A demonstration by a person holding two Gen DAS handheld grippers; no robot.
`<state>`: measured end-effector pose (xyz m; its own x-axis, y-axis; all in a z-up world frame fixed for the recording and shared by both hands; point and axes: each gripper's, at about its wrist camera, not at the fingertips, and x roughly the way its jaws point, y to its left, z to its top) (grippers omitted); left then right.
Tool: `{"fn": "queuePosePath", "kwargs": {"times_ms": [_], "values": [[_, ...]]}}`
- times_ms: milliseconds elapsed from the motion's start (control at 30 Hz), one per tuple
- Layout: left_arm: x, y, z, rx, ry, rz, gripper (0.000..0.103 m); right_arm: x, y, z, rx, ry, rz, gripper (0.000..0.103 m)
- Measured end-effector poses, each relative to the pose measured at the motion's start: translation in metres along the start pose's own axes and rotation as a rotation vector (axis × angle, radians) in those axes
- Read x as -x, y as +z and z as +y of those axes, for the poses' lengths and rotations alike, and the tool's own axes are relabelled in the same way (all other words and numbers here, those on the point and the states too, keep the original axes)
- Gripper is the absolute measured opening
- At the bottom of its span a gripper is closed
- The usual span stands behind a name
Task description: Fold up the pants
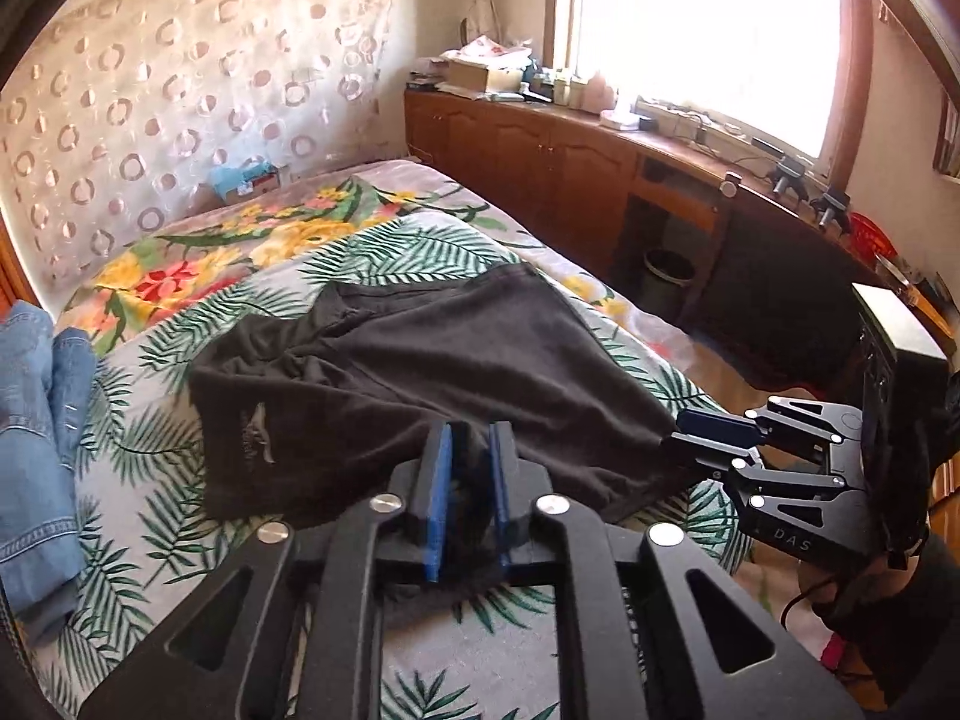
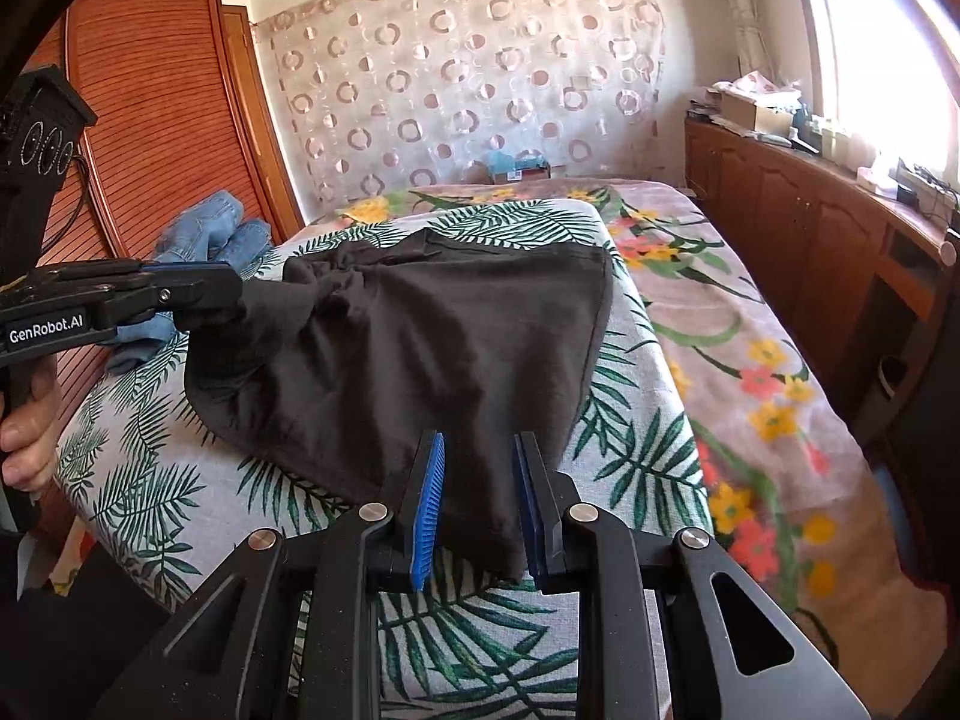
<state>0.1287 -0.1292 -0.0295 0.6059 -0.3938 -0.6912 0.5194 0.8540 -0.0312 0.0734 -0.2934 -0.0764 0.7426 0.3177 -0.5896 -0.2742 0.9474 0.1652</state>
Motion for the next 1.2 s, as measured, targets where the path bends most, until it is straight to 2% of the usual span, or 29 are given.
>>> {"fn": "queuePosePath", "kwargs": {"times_ms": [33, 100, 233, 300, 567, 767, 900, 1200], "values": [[0.002, 0.000, 0.001, 0.000, 0.001, -0.005, 0.024, -0.001, 0.000, 0.000, 0.000, 0.002, 0.002, 0.024], [0.010, -0.003, 0.004, -0.001, 0.003, -0.025, 0.041, -0.004, 0.002, 0.002, 0.002, 0.006, 0.006, 0.024], [0.019, -0.008, 0.014, 0.001, 0.021, -0.042, 0.062, -0.006, 0.005, 0.006, 0.011, 0.015, 0.009, 0.024], [0.022, -0.012, 0.021, 0.011, 0.025, -0.049, 0.079, -0.008, 0.006, 0.007, 0.016, 0.023, 0.009, 0.024], [0.011, -0.041, 0.050, 0.048, 0.087, -0.003, 0.080, -0.023, 0.007, 0.016, 0.042, 0.067, 0.033, 0.024], [-0.001, -0.065, 0.065, 0.077, 0.099, 0.045, 0.080, -0.037, 0.011, 0.022, 0.064, 0.107, 0.067, 0.024], [-0.002, -0.070, 0.070, 0.087, 0.102, 0.052, 0.080, -0.044, 0.015, 0.023, 0.075, 0.129, 0.089, 0.024], [-0.003, -0.075, 0.072, 0.099, 0.101, 0.055, 0.080, -0.043, 0.020, 0.028, 0.105, 0.119, 0.102, 0.024]]}}
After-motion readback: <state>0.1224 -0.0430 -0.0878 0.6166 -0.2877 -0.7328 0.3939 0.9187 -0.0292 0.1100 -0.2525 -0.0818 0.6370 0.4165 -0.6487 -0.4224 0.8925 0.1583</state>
